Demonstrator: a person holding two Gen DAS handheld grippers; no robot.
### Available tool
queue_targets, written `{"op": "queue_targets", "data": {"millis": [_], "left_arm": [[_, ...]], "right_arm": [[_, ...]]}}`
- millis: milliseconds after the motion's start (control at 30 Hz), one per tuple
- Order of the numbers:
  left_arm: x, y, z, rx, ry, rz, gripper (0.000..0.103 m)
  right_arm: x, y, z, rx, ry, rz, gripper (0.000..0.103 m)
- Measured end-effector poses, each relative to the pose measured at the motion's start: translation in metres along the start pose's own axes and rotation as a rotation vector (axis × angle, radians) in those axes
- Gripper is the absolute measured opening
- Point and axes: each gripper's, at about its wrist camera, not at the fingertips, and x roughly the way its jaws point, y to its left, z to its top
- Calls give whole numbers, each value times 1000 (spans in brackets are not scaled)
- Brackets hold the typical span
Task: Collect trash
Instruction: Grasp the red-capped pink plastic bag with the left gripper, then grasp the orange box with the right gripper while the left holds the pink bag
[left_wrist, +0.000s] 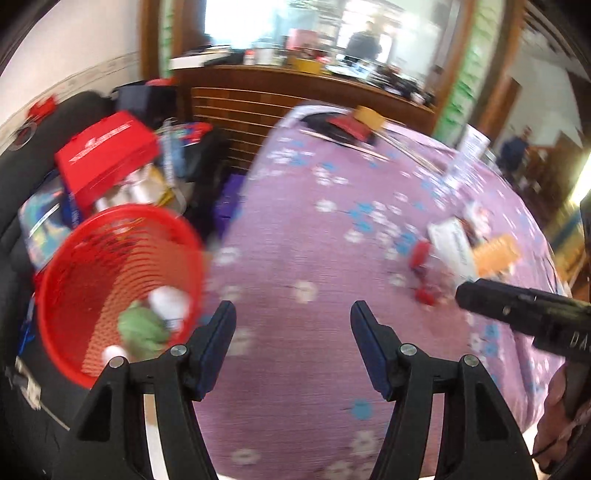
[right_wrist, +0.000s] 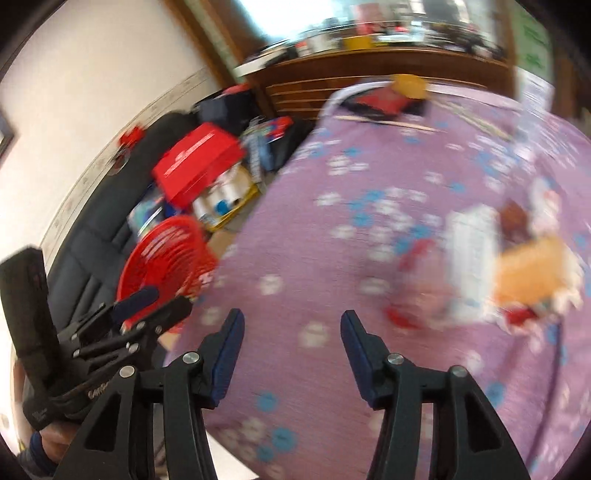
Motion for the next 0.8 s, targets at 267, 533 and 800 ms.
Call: {"op": "queue_targets", "data": {"millis": [267, 533, 800], "left_arm": [[49, -76, 16, 66, 129, -166, 63], [115, -122, 39, 37, 242, -233, 57], [137, -135, 37, 41, 254, -254, 38]], "right_arm": [[-48, -76, -24, 160, -43, -70, 59], [-87, -120, -44, 213, -83, -129, 59], [-105, -134, -46, 195, -94, -133, 59]]}}
